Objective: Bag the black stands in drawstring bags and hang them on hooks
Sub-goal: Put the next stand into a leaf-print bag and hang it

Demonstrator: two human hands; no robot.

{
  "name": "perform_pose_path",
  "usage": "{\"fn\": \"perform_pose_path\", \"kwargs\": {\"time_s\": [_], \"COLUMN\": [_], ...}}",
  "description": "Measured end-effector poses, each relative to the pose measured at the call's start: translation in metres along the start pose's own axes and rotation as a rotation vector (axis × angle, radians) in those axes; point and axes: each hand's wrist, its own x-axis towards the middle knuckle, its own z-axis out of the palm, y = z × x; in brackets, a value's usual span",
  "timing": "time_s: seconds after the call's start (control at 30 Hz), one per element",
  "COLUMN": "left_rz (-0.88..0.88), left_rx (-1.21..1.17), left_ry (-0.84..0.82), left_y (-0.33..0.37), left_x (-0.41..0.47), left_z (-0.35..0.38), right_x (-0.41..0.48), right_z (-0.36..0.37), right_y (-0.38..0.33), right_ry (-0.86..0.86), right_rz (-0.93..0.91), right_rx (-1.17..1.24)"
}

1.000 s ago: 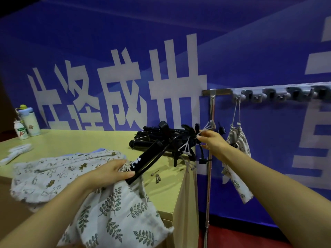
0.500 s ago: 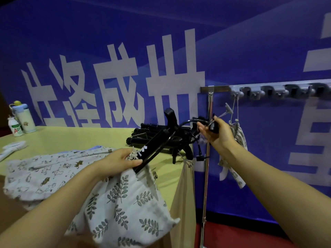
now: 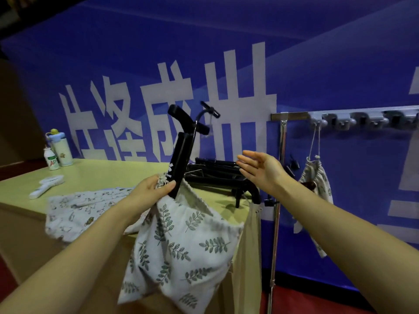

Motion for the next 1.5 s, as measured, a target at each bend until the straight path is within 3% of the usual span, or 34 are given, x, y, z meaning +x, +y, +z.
{"fn": "perform_pose_path", "kwargs": {"time_s": [0.1,0.27,0.37,0.43,0.57,0.77,0.87,1.07,1.3,1.5], "left_rz": [0.04,0.091,0.12,0.126,0.116,0.077,0.077,0.101,0.202,0.175], "left_rx": [0.007,-0.008,0.0,-0.001,-0.034,-0.3,-0.397,-0.419,-0.204,0.08], "left_ry": [0.091,0.202,0.261,0.297,0.358,0.271,0.317,0.374,0.483,0.719], "left_y": [0.006,0.023,0.031,0.032,0.031,0.027,0.029,0.033,0.029,0.035], "left_x": [-0.007,-0.033,-0.044,-0.049,-0.062,-0.061,-0.058,-0.052,-0.05,-0.047], "left_z": [-0.008,-0.019,-0.018,-0.017,-0.012,0.004,0.011,0.018,0.021,0.022], "right_x": [-0.015,-0.058,-0.07,-0.074,-0.083,-0.095,-0.099,-0.098,-0.094,-0.091], "right_z": [0.025,0.083,0.105,0.11,0.116,0.131,0.136,0.126,0.087,0.073], "right_y": [0.013,0.025,0.027,0.023,0.007,-0.001,0.002,0.006,0.0,0.003], "right_ry": [-0.1,-0.541,-0.541,-0.419,-0.245,-0.283,-0.302,-0.246,-0.194,-0.21], "right_rz": [0.086,0.073,-0.07,-0.134,-0.077,-0.02,-0.002,-0.058,-0.064,-0.068], "right_rx": [-0.384,-1.138,-1.523,-1.494,-1.06,-0.729,-0.654,-0.885,-0.961,-1.688]}}
